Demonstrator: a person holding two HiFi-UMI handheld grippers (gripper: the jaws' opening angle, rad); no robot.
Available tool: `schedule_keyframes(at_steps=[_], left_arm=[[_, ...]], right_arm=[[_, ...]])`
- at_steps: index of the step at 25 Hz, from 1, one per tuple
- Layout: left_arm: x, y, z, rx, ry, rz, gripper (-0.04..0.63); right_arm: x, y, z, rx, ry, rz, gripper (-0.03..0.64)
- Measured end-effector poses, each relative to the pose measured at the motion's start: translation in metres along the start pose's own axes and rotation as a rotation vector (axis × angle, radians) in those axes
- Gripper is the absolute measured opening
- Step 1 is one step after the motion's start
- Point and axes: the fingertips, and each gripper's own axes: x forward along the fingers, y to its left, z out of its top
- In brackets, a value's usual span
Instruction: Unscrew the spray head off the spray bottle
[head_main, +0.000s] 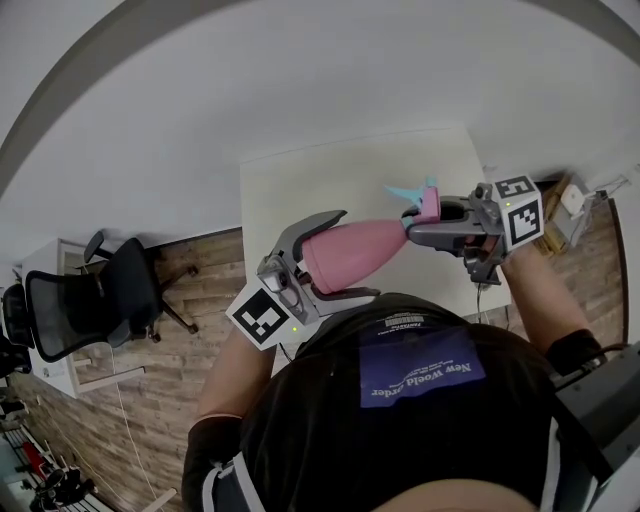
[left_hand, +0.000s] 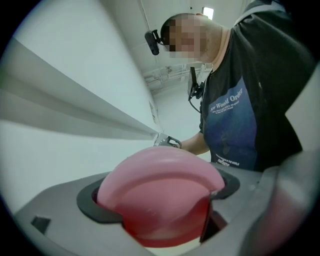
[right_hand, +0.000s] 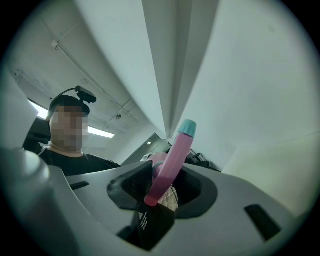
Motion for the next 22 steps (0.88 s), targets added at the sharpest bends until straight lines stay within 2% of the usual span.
schedule_keyframes(at_steps=[8,9,10,12,13,16,22], left_arm=[[-0.002,-0.002,0.002,-0.029,0.007,-0.043,0.499],[-0.002,-0.004,0.002,-0.056,0.002,-0.043,0.499],[-0.003,-0.005,0.001,-0.124,-0.011,-0.037,0.499],[-0.006,-0.006,0.001,-0.308,-0.066,-0.031,0.499],[-0.007,-0.006,0.002,-0.365,-0.094,-0.041,0.499],[-0.009,-0.008,0.007,-0.439,-0.158,-0.087,0.499],[-0.01,-0.005,0.007,-0.63,-0.222,-0.139,0.499]], right_arm=[[0.001,0.006,-0.004,-0.095,0.022,0.02,0.121],[0.001,0.008,-0.006,-0.112,0.022,0.02,0.121],[0.001,0.011,-0.008,-0.143,0.024,0.02,0.121],[0.002,0.019,-0.01,-0.248,0.036,0.017,0.121],[0.003,0.023,-0.01,-0.309,0.049,0.014,0.121],[0.005,0.032,-0.01,-0.442,0.085,0.012,0.121],[0.006,0.037,-0.011,-0.537,0.083,0.015,0.121]])
